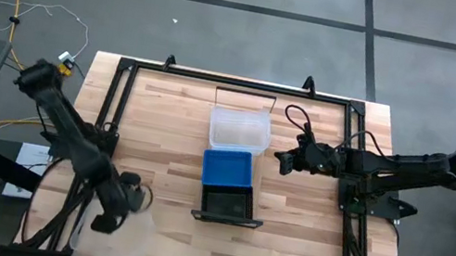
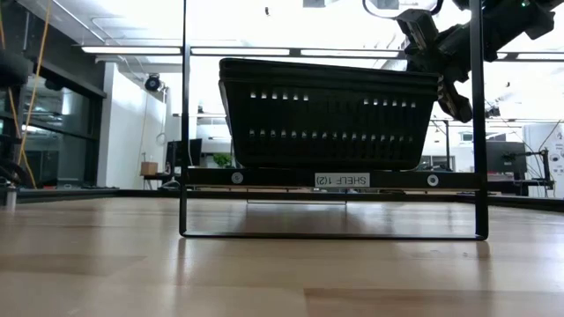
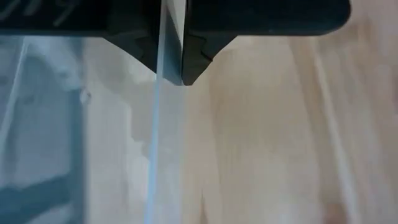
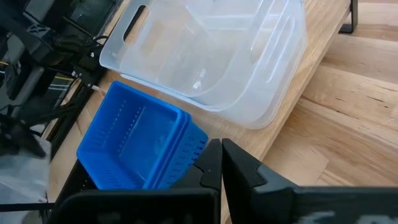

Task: Stack baskets on shelf by color
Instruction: Stack the transparent bin on top of the other transparent bin on the shelf

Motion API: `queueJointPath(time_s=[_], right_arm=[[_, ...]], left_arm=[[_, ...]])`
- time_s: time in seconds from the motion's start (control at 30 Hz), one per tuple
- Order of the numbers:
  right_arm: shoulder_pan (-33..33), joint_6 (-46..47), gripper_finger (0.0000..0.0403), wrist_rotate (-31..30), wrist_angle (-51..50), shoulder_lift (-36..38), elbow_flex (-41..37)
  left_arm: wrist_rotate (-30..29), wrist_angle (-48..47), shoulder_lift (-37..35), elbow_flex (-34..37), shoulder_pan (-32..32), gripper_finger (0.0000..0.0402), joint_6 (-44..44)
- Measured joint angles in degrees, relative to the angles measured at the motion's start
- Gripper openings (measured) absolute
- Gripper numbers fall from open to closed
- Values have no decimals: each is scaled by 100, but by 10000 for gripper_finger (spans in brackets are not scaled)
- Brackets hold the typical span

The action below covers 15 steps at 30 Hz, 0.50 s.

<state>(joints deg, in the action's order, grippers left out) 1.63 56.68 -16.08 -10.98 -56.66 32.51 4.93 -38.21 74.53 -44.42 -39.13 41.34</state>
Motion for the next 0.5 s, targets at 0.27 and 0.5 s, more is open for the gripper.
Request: queueJointPath(time_s=[0.27,0.5], right_arm=[[0,-2,0,50,-9,0,0],[4,-323,0,276,572,254,0]], left_arm=[[-619,-605,-2113,-429,1157,0,-19],[-1287,-748,-2310,-1674,2991,0,-1060]])
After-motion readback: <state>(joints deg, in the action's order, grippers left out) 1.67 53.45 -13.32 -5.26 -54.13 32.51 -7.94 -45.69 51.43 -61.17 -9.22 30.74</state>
